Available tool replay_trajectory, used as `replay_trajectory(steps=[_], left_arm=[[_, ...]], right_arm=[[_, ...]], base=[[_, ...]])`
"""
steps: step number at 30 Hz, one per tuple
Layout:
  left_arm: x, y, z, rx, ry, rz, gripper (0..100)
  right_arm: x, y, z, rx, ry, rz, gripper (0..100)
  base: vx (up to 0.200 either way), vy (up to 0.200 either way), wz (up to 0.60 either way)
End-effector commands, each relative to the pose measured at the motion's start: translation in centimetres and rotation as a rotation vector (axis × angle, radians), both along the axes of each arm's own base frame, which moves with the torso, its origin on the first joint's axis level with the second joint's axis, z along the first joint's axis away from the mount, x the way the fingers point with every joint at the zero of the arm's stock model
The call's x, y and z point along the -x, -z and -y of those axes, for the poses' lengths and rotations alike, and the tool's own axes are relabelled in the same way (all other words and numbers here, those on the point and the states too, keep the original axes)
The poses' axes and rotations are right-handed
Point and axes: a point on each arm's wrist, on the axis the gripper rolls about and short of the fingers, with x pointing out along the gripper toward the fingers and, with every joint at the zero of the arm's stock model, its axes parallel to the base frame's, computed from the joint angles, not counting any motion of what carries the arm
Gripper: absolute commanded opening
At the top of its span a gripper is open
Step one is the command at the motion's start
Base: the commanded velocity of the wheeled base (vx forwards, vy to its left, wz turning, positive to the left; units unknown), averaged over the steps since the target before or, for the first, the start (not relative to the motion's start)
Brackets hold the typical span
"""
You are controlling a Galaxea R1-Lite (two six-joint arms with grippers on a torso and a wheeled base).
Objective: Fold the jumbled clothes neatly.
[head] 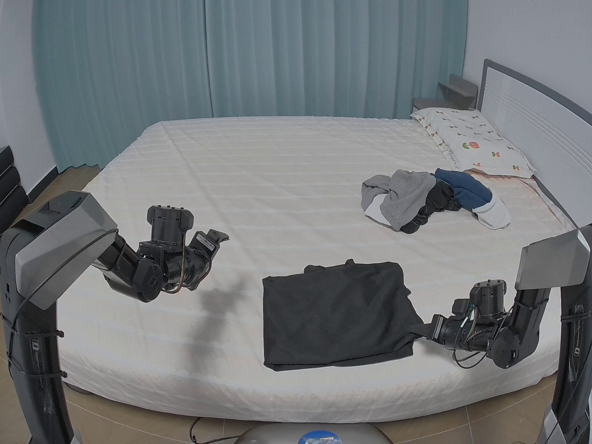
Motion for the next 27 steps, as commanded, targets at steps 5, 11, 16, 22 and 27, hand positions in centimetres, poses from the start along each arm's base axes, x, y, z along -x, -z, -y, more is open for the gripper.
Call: replay_trajectory(steps=[5,11,16,22,27], left_arm=[[-0.1,0.1,-0.1,0.0,-0.002,-0.001,100],[-0.1,0.5,0.0,-0.005,0.001,-0.01,100],[0.0,0.8,0.3,-0.011,0.011,-0.023,100],[0.5,1.3,0.9,-0.016,0.039,-0.042,100],[2.4,2.7,2.5,-0.054,0.177,-0.094,100]], right_arm=[[0.9,0.3,0.6,0.029,0.002,-0.023,0],[1.1,0.3,0.8,0.036,0.004,-0.018,0],[1.1,0.5,0.8,0.036,0.002,-0.022,100],[1.4,0.0,0.8,0.033,0.002,-0.013,100],[0.9,-1.2,1.6,0.011,0.035,0.044,100]], base=[[0.0,0.0,0.0],[0.0,0.0,0.0],[0.0,0.0,0.0],[0.0,0.0,0.0],[0.0,0.0,0.0]])
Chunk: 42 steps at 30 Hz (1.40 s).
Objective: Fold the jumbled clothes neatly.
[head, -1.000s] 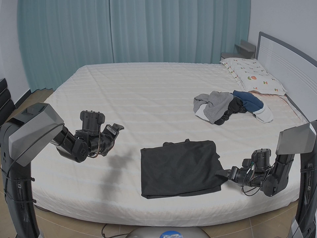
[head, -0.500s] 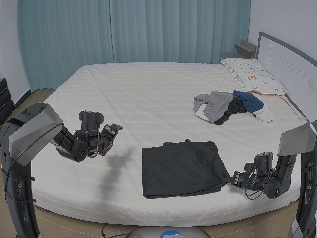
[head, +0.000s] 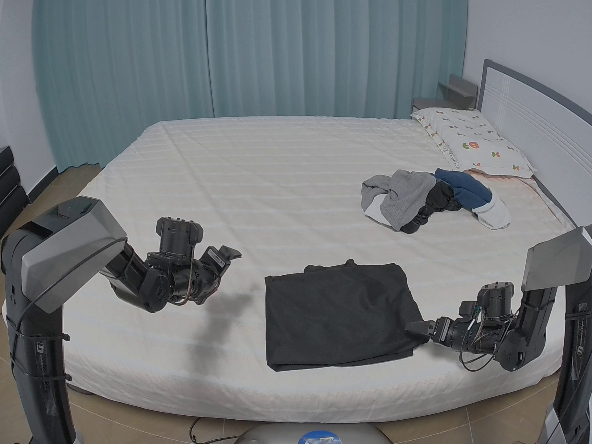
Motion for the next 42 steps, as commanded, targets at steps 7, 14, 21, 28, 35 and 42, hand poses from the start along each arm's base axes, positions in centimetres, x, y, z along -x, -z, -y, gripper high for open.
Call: replay_trajectory(steps=[7,14,21,28,35,42], left_arm=[[2.4,3.6,4.6,-0.136,0.198,-0.004,100],[2.9,5.0,6.8,-0.191,0.252,0.044,100],[3.4,6.0,7.9,-0.245,0.287,0.075,100],[3.7,6.3,8.7,-0.245,0.3,0.1,100],[3.9,6.3,9.4,-0.245,0.312,0.107,100],[3.9,6.5,10.0,-0.242,0.324,0.113,100]], right_arm=[[-0.9,-0.5,2.2,-0.032,0.048,0.035,100],[-1.2,-0.4,2.8,-0.048,0.048,0.04,100],[-1.4,-0.3,3.0,-0.049,0.052,0.045,100],[-1.4,-0.3,3.0,-0.05,0.051,0.045,100],[-1.5,-0.3,3.0,-0.05,0.05,0.045,100],[-1.6,-0.3,2.9,-0.051,0.046,0.048,100]], base=[[0.0,0.0,0.0],[0.0,0.0,0.0],[0.0,0.0,0.0],[0.0,0.0,0.0],[0.0,0.0,0.0],[0.0,0.0,0.0]])
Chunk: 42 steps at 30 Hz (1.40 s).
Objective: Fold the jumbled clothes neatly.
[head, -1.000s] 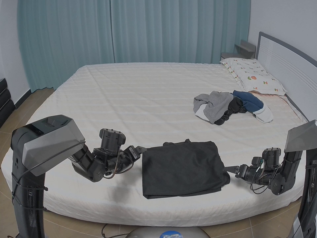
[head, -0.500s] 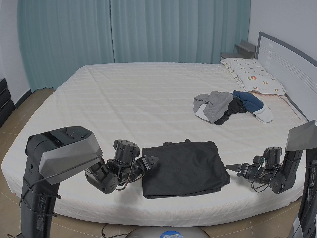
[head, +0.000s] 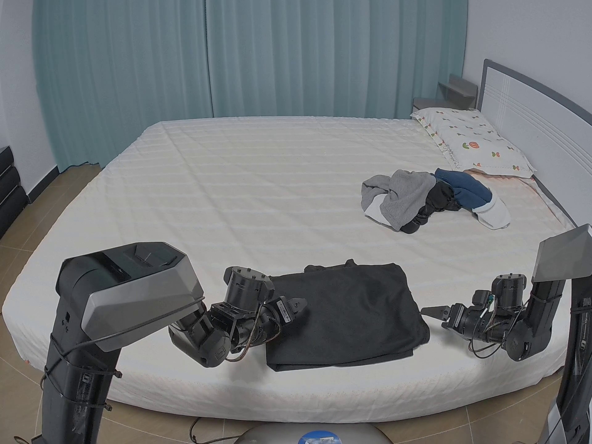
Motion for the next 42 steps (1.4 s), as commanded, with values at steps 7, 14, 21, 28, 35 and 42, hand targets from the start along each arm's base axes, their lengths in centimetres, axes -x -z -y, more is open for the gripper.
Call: replay_trajectory(steps=[7,14,21,28,35,42], left_arm=[[-0.1,0.3,0.1,-0.001,-0.001,-0.005,0],[-0.1,0.3,0.0,-0.011,-0.021,0.001,0],[0.1,0.2,-0.1,-0.017,-0.032,0.001,0],[0.1,0.1,-0.1,-0.014,-0.036,0.0,0],[-0.1,0.0,-0.1,-0.002,-0.047,-0.002,0],[-0.3,-0.4,-1.0,0.001,-0.07,-0.001,0]], right_arm=[[0.0,0.1,-0.1,0.0,-0.004,-0.002,100],[0.0,0.0,0.0,-0.001,0.001,0.0,100],[0.0,0.0,0.0,-0.001,0.001,0.0,100],[-0.2,0.2,0.1,-0.001,0.003,-0.002,100],[-0.1,0.3,0.0,-0.001,0.001,-0.008,100],[-0.2,0.3,0.1,-0.002,0.004,-0.004,100]], base=[[0.0,0.0,0.0],[0.0,0.0,0.0],[0.0,0.0,0.0],[0.0,0.0,0.0],[0.0,0.057,0.0],[0.0,0.2,0.0]])
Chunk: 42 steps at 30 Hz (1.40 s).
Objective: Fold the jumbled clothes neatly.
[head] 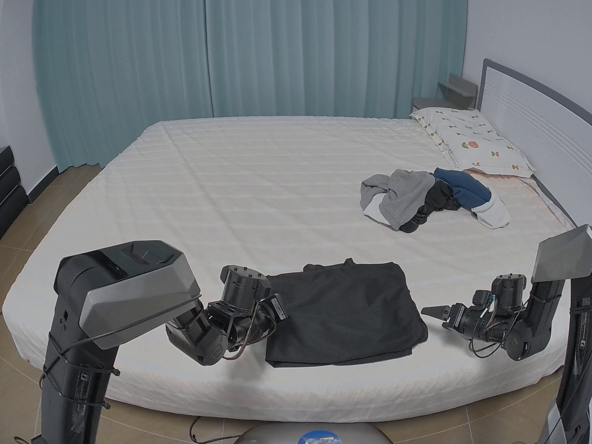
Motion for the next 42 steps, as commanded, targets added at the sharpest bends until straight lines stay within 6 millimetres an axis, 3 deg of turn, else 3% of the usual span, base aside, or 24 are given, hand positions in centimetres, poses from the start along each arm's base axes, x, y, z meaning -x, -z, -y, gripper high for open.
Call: replay_trajectory(steps=[1,8,39,42], left_arm=[[0.0,-0.5,-0.5,0.004,-0.012,0.004,0],[-0.2,-0.8,-0.9,0.016,-0.034,0.004,0],[0.8,-0.4,-1.5,-0.041,-0.092,-0.018,0],[0.9,-0.2,-1.3,-0.045,-0.087,-0.023,0]], right_arm=[[0.0,0.0,0.0,-0.002,0.001,0.002,100],[-0.8,-0.6,-0.2,-0.08,0.061,-0.007,100],[-1.2,-0.5,0.0,-0.094,0.08,-0.009,100],[-1.2,-0.5,0.0,-0.095,0.078,-0.009,100]], base=[[0.0,0.2,0.0],[0.0,0.2,0.0],[0.0,0.2,0.0],[0.0,0.0,0.0]])
